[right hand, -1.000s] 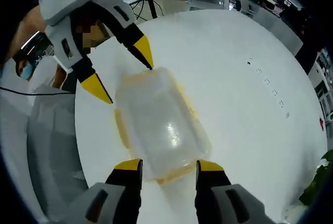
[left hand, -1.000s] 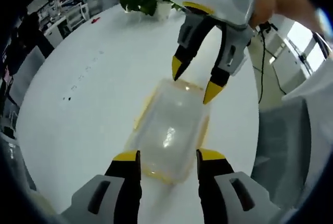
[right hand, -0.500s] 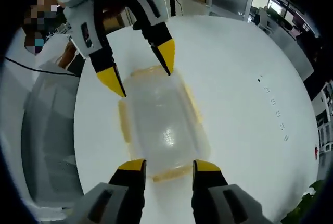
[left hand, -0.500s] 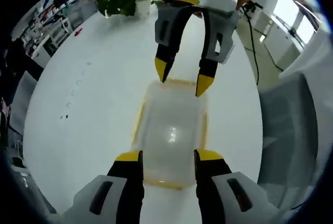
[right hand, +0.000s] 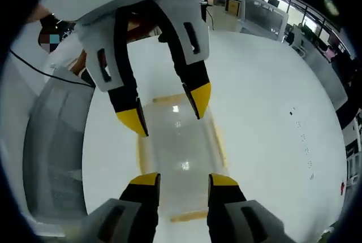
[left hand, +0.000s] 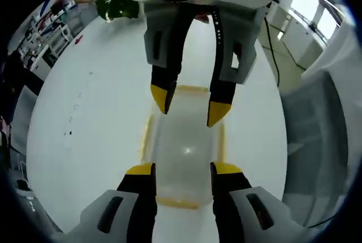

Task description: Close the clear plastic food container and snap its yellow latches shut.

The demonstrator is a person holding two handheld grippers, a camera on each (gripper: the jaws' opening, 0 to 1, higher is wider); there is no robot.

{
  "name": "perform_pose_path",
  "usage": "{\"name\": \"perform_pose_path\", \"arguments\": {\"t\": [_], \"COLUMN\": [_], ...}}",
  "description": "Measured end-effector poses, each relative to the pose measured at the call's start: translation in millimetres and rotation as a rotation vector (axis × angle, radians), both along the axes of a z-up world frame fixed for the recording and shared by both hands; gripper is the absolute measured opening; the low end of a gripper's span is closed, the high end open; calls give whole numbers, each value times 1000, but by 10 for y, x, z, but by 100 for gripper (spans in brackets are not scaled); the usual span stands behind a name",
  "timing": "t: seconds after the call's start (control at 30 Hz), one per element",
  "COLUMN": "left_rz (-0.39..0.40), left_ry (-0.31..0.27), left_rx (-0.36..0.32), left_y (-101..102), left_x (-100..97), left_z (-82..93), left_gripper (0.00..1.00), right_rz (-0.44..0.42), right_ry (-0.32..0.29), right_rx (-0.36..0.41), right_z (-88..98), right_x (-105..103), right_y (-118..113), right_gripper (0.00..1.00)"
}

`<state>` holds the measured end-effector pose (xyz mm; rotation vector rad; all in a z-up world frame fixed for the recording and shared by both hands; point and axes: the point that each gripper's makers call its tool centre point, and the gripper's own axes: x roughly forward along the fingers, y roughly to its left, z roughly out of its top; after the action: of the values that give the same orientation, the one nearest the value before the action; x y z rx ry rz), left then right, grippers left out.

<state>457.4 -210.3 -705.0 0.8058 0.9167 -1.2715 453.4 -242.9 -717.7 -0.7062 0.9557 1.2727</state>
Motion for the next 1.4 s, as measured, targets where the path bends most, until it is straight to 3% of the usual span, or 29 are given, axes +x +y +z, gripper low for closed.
{"name": "perform_pose_path", "arguments": {"t": [0.33,0.6,0.87,1.4], "left_rz": [-7,39,37,36], "left_ry": [1,-2,12,-20], "left_rx": [-10,-24,-20,-34], "left_y": [-51,-69,-25,-63], "left_x": [-15,-25,-126,-263], "left_z": [-16,-63,-141,-163], "left_gripper": [37,36,39,50], "right_rz": [23,11,17,47], "right_ry": [-14,-27,-37,-29], "right_rx": [22,28,22,26], "right_z": [-1,1,-14,-46], "right_x": [25,108,168,246], "right_y": [112,106,93,152], "right_gripper": [31,31,31,37]}}
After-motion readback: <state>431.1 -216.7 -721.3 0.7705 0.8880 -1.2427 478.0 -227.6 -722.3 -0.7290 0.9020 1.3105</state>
